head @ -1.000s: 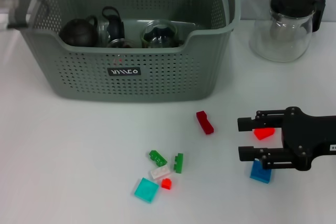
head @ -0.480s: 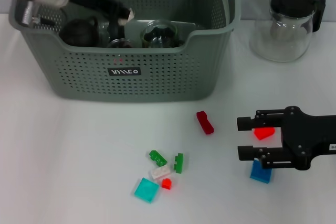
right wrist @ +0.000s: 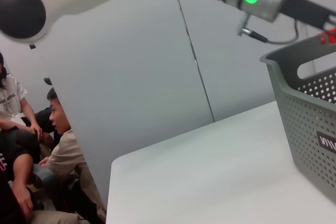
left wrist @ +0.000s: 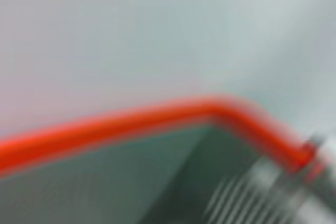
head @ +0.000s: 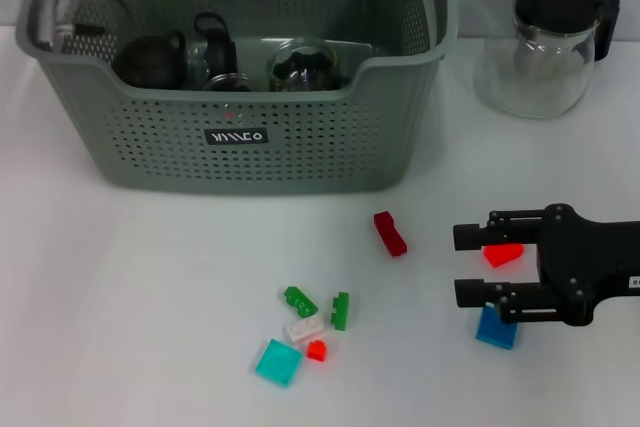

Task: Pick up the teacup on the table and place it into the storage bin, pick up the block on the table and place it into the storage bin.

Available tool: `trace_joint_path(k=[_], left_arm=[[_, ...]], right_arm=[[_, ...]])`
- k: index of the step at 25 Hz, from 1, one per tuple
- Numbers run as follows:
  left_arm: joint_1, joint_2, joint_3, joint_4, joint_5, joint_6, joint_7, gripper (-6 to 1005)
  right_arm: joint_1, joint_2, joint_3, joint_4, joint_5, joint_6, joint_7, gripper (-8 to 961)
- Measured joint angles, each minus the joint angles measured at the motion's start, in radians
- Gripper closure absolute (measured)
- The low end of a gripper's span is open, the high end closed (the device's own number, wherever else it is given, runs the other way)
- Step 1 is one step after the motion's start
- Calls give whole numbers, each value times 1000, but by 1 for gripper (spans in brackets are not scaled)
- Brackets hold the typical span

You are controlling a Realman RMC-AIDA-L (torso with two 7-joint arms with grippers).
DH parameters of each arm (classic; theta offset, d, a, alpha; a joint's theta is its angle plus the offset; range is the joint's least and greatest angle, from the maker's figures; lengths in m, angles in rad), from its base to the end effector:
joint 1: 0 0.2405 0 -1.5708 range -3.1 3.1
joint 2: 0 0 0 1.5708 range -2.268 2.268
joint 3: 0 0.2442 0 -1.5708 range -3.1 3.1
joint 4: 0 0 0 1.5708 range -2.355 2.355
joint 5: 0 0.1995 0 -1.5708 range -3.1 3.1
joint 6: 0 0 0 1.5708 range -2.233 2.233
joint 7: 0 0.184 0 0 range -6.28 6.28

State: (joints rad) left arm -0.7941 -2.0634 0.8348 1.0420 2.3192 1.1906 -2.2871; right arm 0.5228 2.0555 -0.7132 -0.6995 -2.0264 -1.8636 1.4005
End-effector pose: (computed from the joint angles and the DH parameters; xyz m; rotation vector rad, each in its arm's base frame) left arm -0.1527 0.4578 0.0340 -2.3373 -0.9467 -0.3770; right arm 0.2091 0.2850 -0.0169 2.9739 -0.5238 -0.8243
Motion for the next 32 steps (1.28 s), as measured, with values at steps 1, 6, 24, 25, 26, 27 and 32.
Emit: trace_joint_path(k=[1,6,24,25,26,27,32], left_arm=[[32,-5,-33,18,-96,29,70,662],[172,1,-187,-51,-633,326,432,517],[402,-97,-170,-88,-123,631,1080,451],[411,-102,-162,-95,-116,622,1107,451],[418,-105,-149,-117,-104,605,1132,452],[417,-105,-143,-137,-95,594,1140,452],[389,-102,-129,-246,-59,485,1164,452]], right_arm=[[-1,0,0,0,0,0,0,268],[-4,-1,0,0,0,2,-1,268],[-4,2,0,2,-1,10,0,268],[-4,2,0,2,-1,11,0,268],[-5,3,0,2,-1,13,0,268],[-6,3,0,2,-1,15,0,268],[-4,6,1,2,0,16,0,268]])
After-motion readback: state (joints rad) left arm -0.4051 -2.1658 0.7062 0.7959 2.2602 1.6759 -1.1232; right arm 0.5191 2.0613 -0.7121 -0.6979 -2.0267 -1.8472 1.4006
